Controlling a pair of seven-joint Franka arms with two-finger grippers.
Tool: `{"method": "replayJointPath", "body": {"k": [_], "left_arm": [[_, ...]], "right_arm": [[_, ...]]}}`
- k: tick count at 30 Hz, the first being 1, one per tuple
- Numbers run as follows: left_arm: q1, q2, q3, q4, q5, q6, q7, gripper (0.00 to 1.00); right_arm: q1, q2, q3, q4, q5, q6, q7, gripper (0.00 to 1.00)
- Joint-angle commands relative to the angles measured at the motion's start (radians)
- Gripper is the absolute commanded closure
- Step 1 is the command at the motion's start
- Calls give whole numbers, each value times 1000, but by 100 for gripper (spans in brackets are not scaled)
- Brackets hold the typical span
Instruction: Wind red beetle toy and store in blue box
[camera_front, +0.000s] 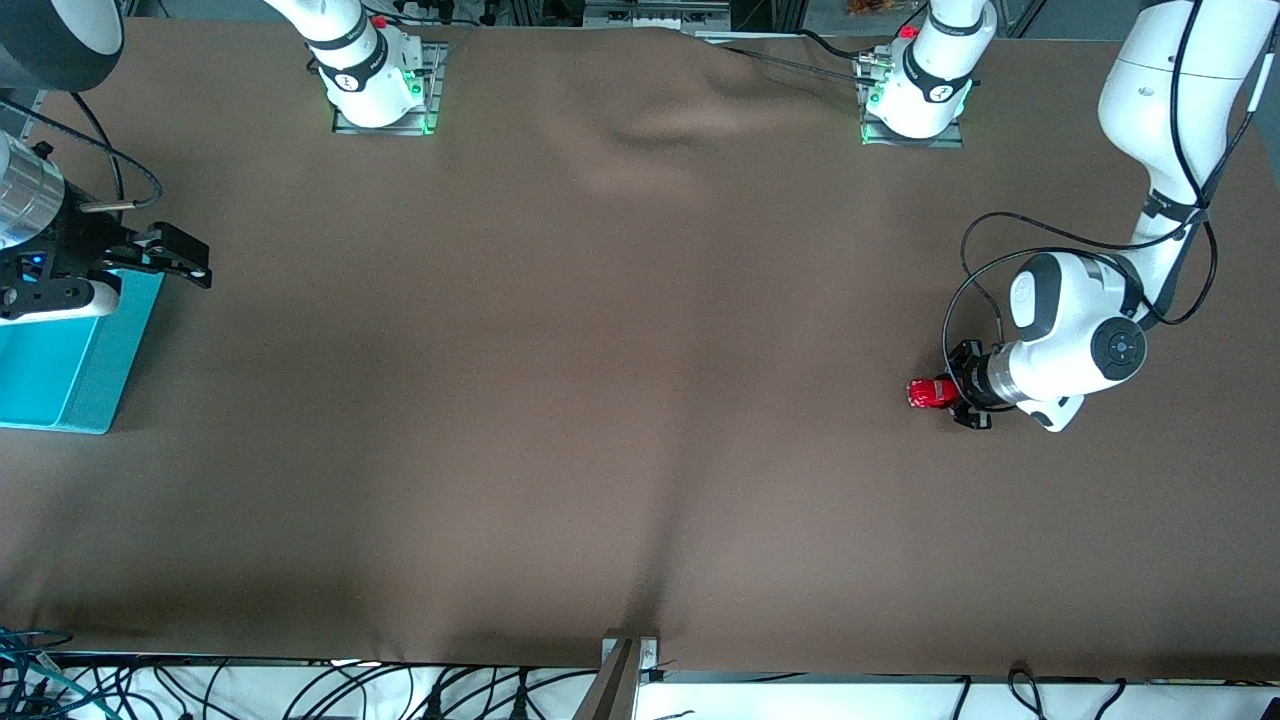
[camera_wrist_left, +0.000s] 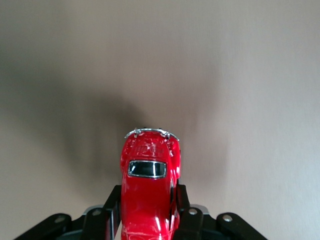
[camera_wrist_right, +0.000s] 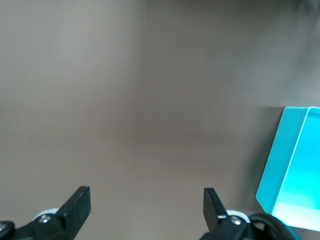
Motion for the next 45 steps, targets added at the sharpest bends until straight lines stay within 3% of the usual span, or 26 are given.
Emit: {"method": "replayJointPath", "body": {"k": [1,20,45], "left_arm": [[-21,3,-24,22,8,-9,-61,100],[-36,76,-23,57,11,-4,-81,100],[18,76,20,56,32,-4,20,100]], "right_arm": [[-1,-8,5,13,1,-17,8,0],[-3,-7,1,13,0,-16,10,0],[-1,-2,2,13,3,-12,10,0]]}}
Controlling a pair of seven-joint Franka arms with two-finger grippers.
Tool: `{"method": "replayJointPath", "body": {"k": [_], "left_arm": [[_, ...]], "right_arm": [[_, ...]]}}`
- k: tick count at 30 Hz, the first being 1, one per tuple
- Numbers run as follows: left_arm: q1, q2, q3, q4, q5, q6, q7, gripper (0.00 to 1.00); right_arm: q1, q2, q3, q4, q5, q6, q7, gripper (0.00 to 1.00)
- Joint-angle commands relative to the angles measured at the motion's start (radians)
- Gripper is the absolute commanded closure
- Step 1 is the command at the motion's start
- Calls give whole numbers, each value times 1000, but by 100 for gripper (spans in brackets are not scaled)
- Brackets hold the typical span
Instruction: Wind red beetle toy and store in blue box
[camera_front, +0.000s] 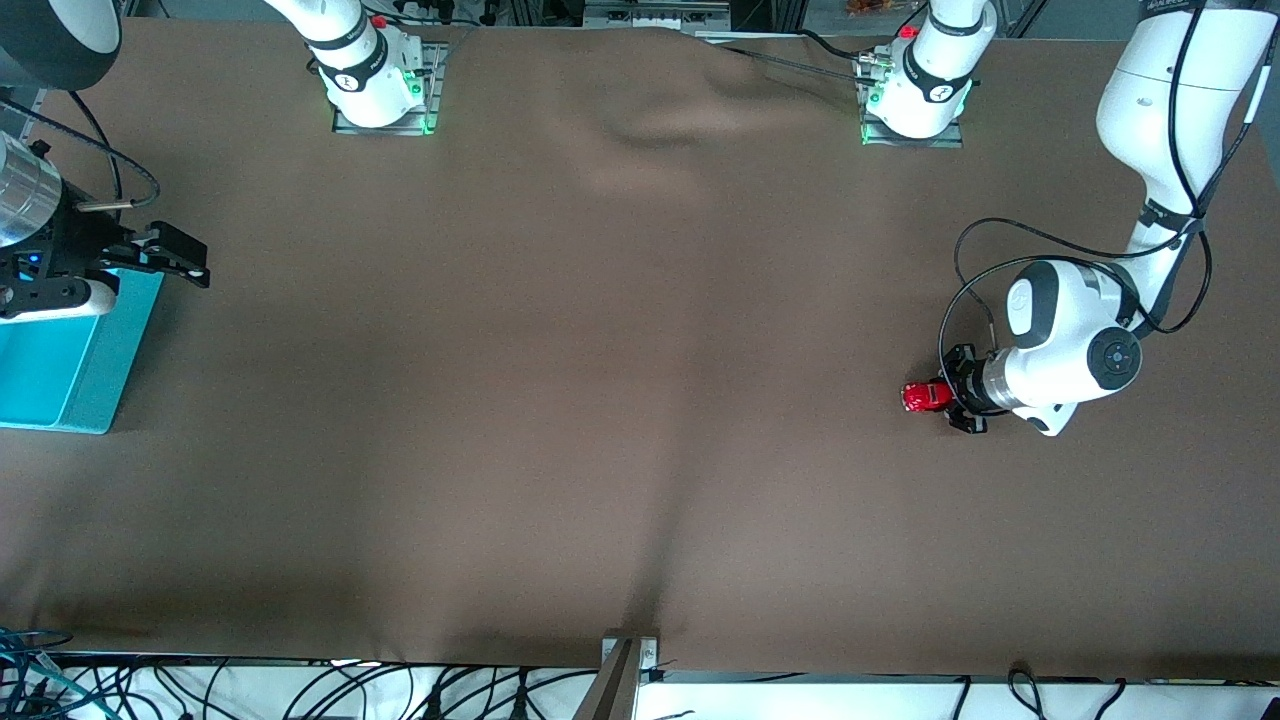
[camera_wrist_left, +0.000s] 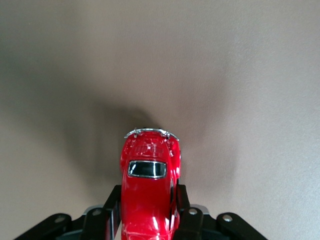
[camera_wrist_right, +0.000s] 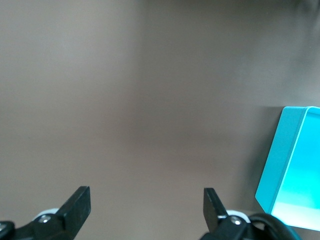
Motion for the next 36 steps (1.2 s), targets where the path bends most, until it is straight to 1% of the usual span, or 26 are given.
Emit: {"method": "replayJointPath", "body": {"k": [1,5,24,36], "left_arm": [[4,42,21,25,39,17,53,100],[17,42,25,25,54,15,70,100],[52,41,30,25,56,12,113,100],[70,39,30,25,83,12,125,100]], "right_arm": [[-1,0,4,13,1,-11,11,0],[-2,3,2,13,3,-9,10,0],[-2,6,2,13,3,-8,11,0],[-2,4,2,13,3,-8,11,0]]}}
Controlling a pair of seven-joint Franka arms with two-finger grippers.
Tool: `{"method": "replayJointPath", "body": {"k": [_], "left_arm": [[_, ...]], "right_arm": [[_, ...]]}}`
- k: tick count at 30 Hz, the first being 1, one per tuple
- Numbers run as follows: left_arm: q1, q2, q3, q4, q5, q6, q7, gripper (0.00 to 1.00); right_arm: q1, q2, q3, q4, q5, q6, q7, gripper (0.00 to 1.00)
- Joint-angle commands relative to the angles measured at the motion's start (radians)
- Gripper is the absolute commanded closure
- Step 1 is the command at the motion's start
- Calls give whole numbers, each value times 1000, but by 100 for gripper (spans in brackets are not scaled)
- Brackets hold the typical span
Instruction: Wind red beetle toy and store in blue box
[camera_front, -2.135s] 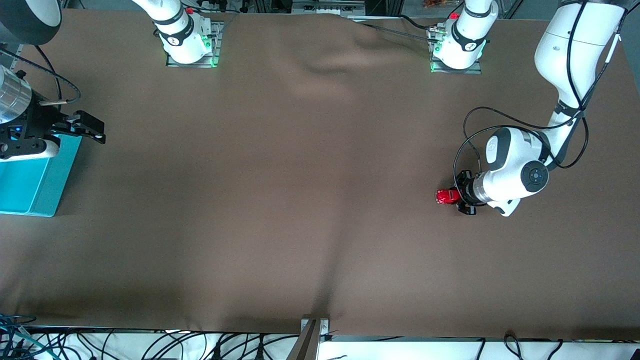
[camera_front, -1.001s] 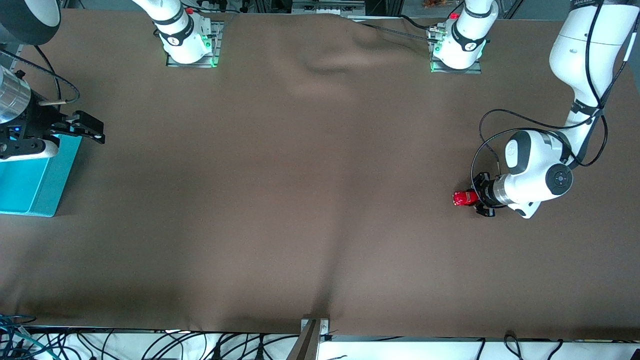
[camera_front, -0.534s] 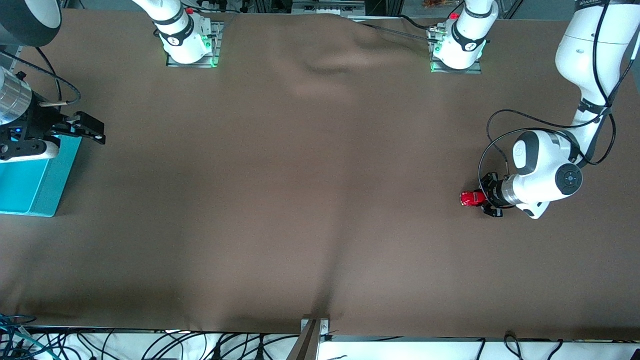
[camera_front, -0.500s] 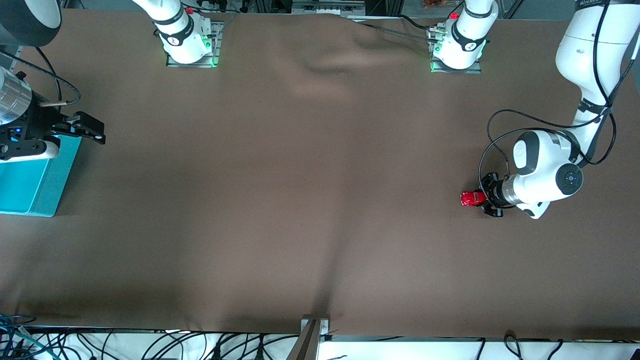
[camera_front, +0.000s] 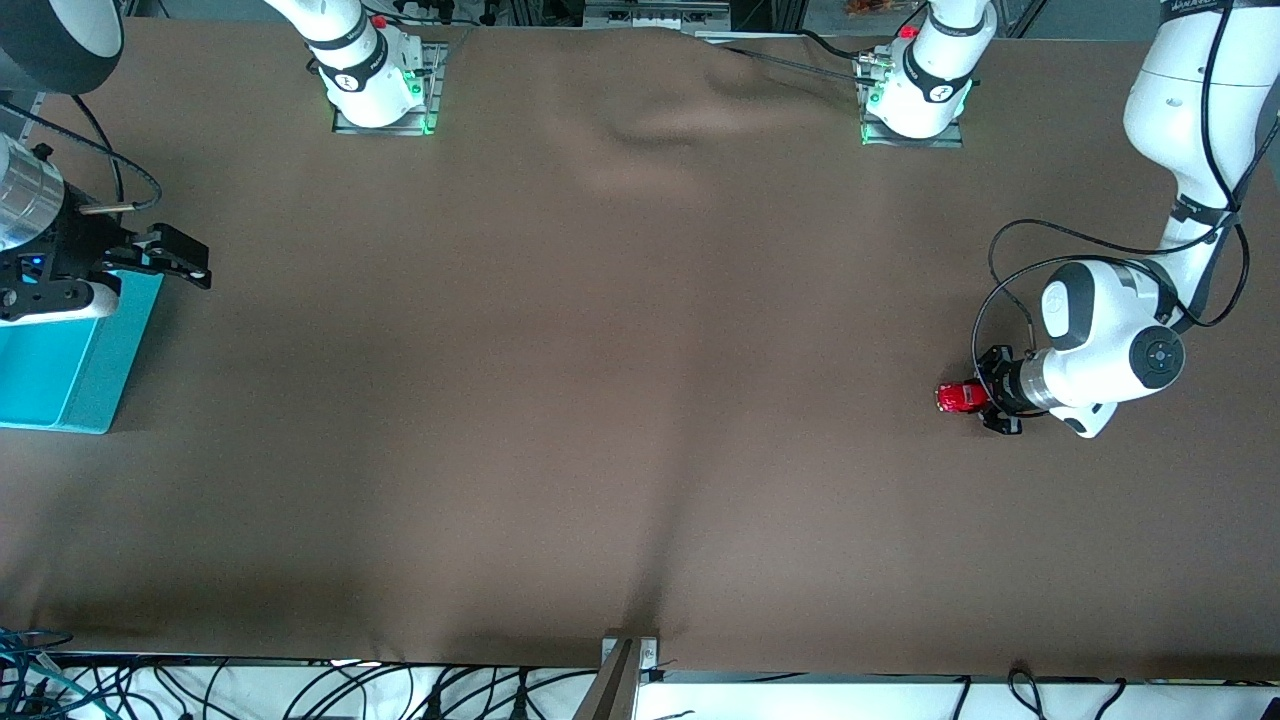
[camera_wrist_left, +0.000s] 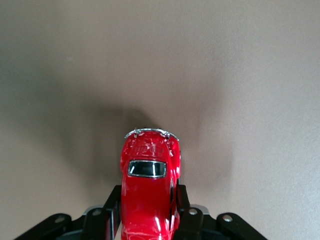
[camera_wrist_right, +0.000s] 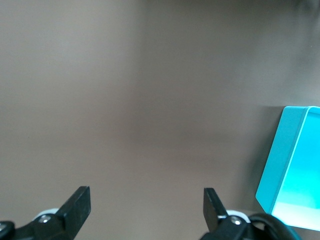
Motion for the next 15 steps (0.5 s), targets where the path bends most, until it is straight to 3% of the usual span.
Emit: {"method": "replayJointPath", "body": {"k": [1,15], "left_arm": [[15,41,4,19,44,13,23,100],[29,42,4,19,46,13,39,100]], "right_arm": [[-2,2,2,13,3,-8,11,0],[-2,0,2,13,3,-9,11,0]]}}
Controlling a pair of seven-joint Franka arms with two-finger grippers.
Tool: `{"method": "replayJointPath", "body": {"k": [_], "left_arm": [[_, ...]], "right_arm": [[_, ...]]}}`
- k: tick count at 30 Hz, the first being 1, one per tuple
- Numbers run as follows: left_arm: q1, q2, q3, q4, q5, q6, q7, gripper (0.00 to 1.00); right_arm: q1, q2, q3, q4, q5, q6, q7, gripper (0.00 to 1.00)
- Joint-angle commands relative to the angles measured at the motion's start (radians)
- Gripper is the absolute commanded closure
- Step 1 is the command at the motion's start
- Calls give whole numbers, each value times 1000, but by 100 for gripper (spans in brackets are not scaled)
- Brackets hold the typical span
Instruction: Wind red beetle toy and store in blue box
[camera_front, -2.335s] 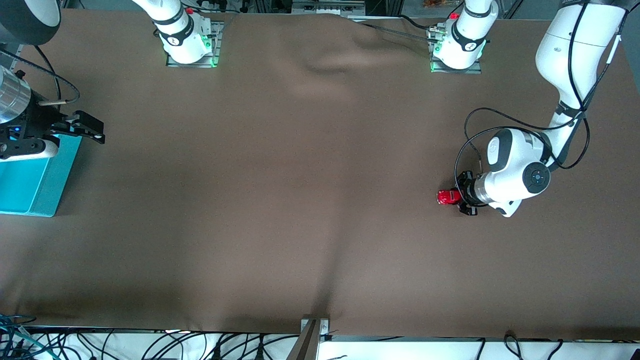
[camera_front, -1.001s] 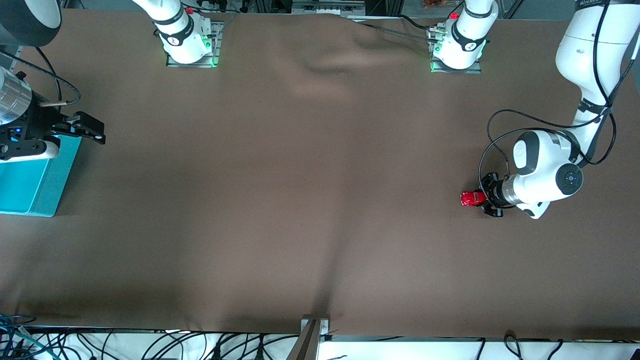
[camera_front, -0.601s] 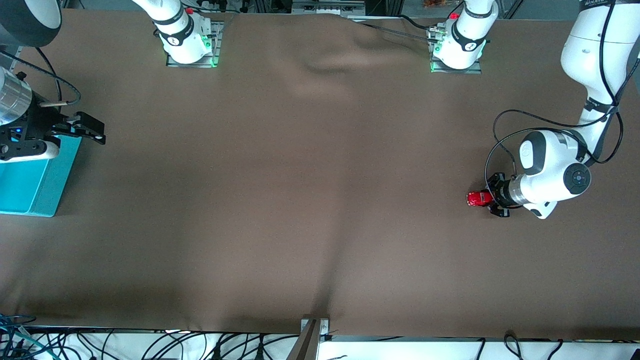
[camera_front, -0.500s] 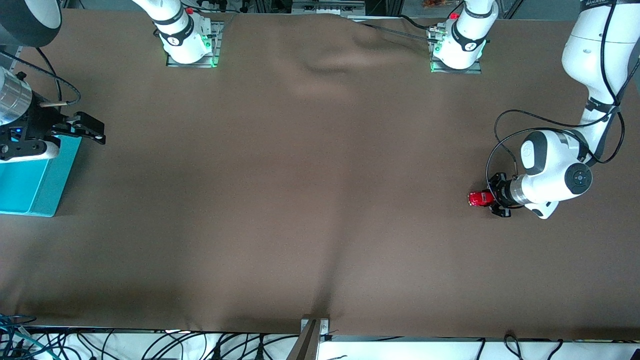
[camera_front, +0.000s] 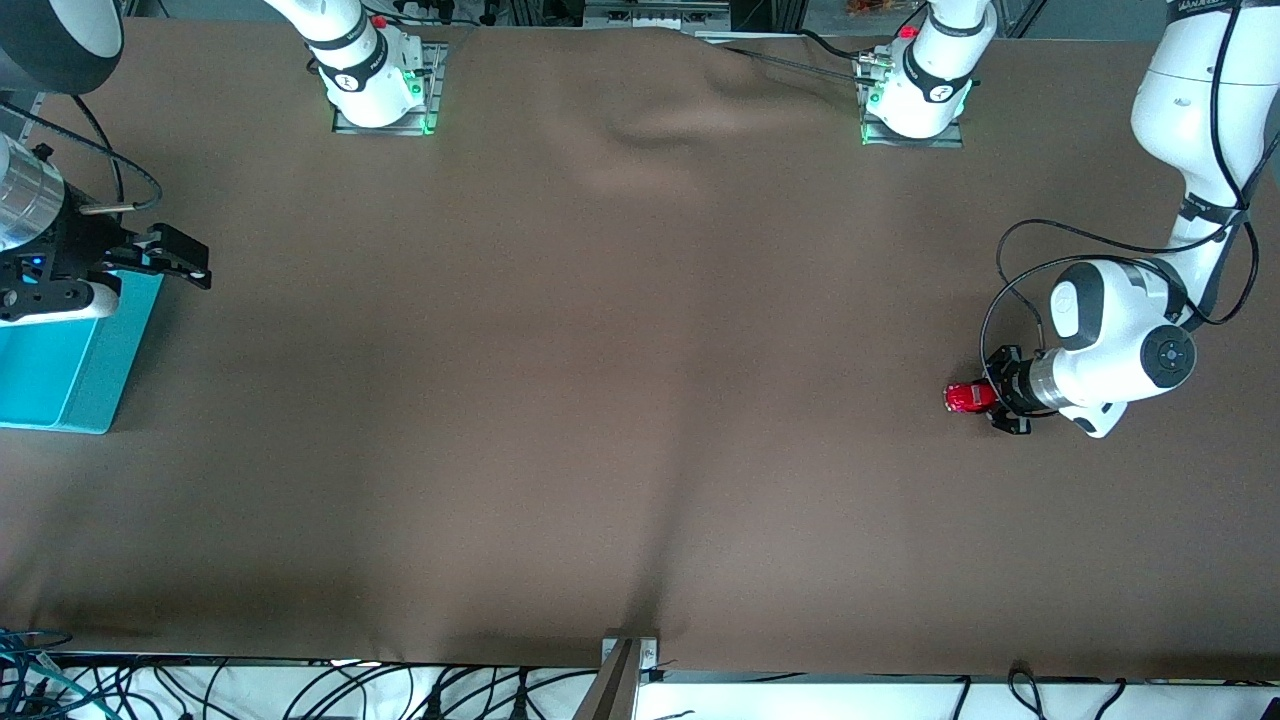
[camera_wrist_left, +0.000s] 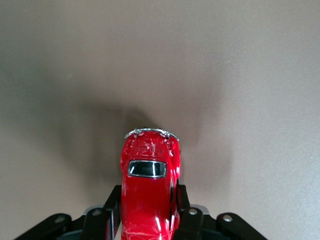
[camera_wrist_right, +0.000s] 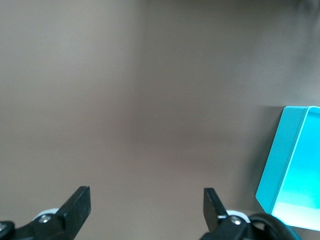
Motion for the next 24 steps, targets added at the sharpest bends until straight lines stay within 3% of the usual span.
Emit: {"method": "replayJointPath", "body": {"k": [1,24], "left_arm": [[10,41,4,17,46,12,17,100],[8,43,2,17,44,12,62,100]], "right_arm": [[-2,0,2,13,3,-9,11,0],[-2,0,2,13,5,-14,11,0]]}}
